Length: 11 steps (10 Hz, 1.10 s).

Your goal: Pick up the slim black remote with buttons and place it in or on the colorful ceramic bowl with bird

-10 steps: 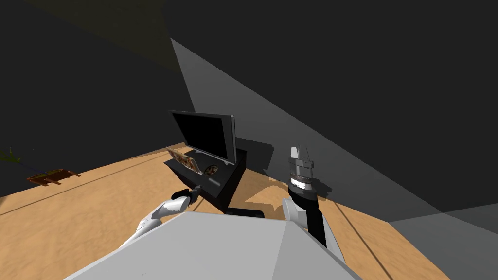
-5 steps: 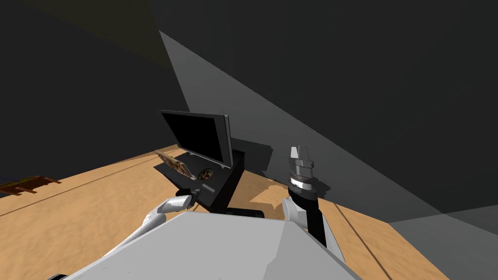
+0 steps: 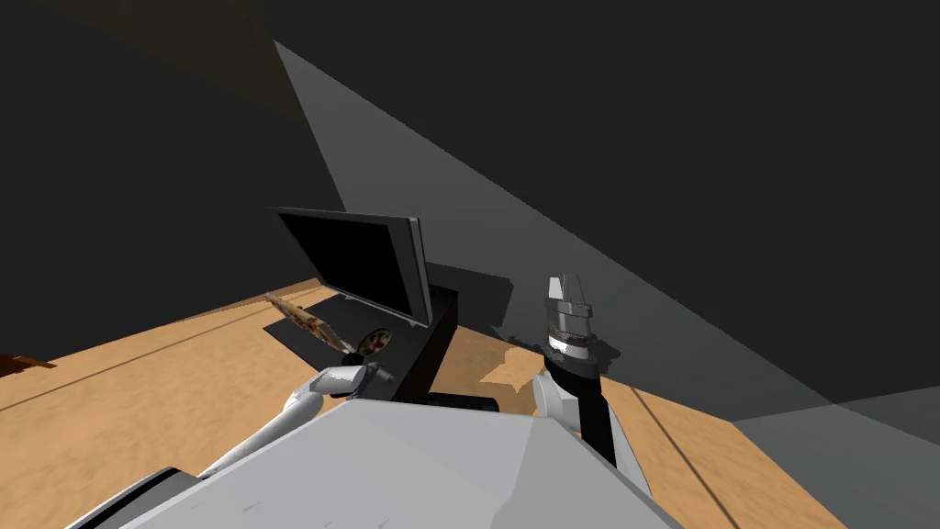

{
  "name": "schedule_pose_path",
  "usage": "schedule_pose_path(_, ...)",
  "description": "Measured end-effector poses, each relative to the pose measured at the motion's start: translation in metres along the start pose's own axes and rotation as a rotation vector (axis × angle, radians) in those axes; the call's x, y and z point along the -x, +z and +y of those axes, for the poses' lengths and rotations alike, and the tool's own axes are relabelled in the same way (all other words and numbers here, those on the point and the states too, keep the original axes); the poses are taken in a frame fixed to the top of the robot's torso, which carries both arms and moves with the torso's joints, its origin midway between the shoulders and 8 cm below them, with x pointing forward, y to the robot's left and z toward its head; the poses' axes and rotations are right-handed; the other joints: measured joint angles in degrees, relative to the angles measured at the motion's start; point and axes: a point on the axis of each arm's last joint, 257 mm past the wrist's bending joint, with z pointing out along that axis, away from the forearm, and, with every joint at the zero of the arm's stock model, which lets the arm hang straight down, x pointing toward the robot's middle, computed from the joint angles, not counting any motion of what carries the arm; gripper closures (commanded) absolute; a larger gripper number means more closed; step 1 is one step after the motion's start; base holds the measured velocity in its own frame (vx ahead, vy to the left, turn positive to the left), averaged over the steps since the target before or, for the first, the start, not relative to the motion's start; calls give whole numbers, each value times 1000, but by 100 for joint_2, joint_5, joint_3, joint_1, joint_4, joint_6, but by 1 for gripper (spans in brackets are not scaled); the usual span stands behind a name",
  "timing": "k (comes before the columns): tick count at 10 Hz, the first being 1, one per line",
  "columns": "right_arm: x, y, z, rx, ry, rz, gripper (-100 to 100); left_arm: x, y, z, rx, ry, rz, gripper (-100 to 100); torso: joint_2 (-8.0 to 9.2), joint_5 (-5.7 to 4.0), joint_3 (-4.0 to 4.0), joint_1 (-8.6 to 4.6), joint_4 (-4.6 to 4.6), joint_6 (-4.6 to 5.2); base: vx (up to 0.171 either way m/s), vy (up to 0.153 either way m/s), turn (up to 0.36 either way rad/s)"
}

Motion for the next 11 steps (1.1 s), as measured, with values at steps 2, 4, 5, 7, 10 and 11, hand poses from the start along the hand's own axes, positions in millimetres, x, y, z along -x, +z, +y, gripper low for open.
schedule_pose_path(2,0,0,0,0,0,0,0,2,3,12,63,41,1,-100,6,1,3,1,1,-1,112,-6,-42)
schedule_pose_path(4,0,0,0,0,0,0,0,1,5,22,117,78,1,-100,18,1,10,4,3,-2,71,2,-26)
schedule_pose_path(5,0,0,0,0,0,0,0,1,5,22,121,81,1,0,35,1,19,4,6,-4,9,0,2)
schedule_pose_path(7,0,0,0,0,0,0,0,-4,10,25,124,77,2,-100,50,4,28,16,10,-3,5,32,-54)
schedule_pose_path(10,0,0,0,0,0,0,0,-17,19,36,124,67,0,-100,62,2,35,6,12,-4,-5,5,-17)
schedule_pose_path(11,0,0,0,0,0,0,0,-17,19,36,122,67,0,100,60,3,34,7,12,-3,0,0,0)
